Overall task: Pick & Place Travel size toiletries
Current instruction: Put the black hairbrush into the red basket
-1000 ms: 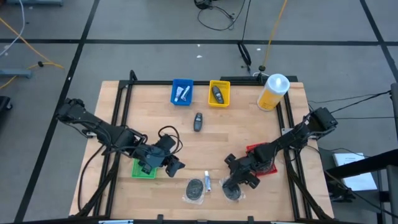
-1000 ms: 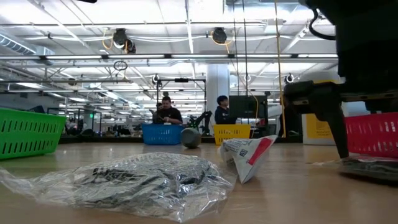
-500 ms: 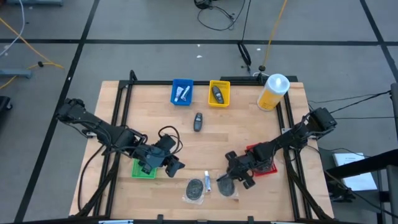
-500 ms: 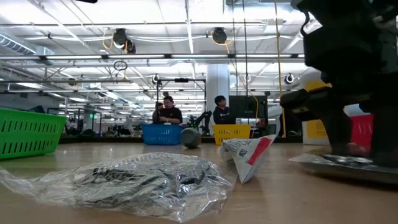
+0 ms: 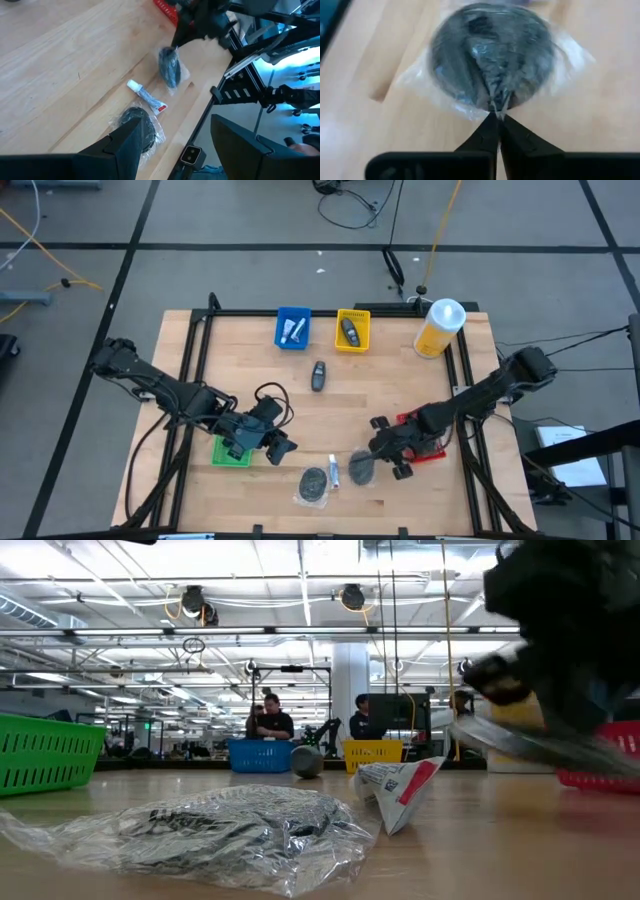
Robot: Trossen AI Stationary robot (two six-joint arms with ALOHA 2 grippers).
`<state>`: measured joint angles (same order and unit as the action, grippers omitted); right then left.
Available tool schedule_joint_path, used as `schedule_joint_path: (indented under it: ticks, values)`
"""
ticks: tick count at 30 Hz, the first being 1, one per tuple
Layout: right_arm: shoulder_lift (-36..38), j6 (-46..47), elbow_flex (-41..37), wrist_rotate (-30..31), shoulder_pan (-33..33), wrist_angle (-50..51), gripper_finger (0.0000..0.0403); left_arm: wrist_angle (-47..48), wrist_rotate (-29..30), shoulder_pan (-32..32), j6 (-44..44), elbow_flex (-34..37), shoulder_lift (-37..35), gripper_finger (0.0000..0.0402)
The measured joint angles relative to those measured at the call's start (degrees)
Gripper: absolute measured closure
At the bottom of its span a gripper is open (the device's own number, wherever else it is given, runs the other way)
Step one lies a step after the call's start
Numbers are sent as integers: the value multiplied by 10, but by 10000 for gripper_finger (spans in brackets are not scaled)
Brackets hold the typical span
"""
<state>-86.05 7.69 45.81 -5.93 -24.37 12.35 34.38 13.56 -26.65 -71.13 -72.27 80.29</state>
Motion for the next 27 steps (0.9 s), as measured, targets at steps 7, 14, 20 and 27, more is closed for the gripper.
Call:
schedule_joint_path:
  ticks: [7,14,20,27]
  values:
    - [117,55,0,50,0,67,402,-2,0,0,1,0,0,174]
    - [234,119,1,77,0,176,402,-3,0,0,1,0,0,174]
    - [310,167,1,77,0,313,402,-3,1,0,1,0,0,174]
    - [366,214,1,74,0,458,402,-4,1,0,3,0,0,174]
